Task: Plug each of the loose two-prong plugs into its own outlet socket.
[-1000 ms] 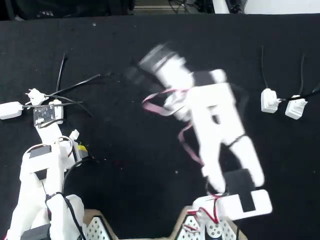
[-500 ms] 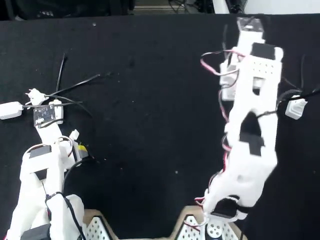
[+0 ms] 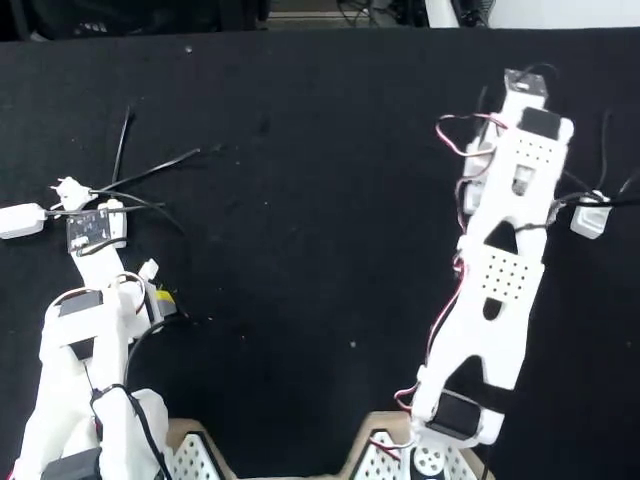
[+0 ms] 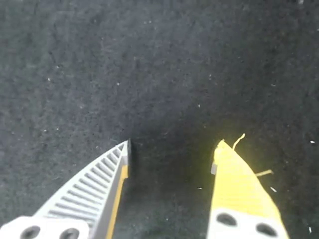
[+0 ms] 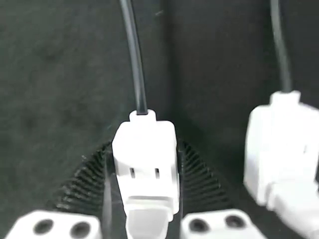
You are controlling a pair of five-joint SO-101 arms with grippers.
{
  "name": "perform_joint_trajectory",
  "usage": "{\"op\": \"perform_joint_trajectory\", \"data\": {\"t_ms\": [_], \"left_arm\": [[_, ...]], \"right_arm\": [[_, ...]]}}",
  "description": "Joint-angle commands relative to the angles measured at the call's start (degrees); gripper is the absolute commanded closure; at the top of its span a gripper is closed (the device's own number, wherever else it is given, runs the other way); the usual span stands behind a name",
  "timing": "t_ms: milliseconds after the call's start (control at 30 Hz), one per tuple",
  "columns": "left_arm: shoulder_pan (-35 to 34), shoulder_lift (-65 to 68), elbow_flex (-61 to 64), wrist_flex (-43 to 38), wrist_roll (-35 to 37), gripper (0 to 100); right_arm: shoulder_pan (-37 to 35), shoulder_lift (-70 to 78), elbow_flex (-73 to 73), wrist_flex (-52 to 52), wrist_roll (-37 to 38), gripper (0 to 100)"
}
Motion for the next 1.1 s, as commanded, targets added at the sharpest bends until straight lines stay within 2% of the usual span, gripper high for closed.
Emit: {"op": "perform_joint_trajectory", "data": {"t_ms": [0, 267, 467, 567, 1067], "left_arm": [[-0.75, -0.53, -1.71, -0.53, 0.70, 73], [-0.66, -0.53, -1.71, -0.53, 0.79, 73], [-0.66, -0.53, -1.71, -0.53, 0.79, 73], [-0.66, -0.53, -1.71, -0.53, 0.79, 73], [-0.66, -0.53, -1.71, -0.53, 0.70, 73]], "right_arm": [[3.78, 4.79, -15.25, 1.14, 3.78, 98.4], [1.14, 10.95, -21.41, 7.30, 10.99, 97.8], [-1.14, 9.89, -21.67, 7.21, 11.25, 80.5], [-1.67, 7.08, -21.67, 7.12, 11.16, 75.5], [-1.93, -16.84, -21.49, 7.47, 11.08, 74.7]]}}
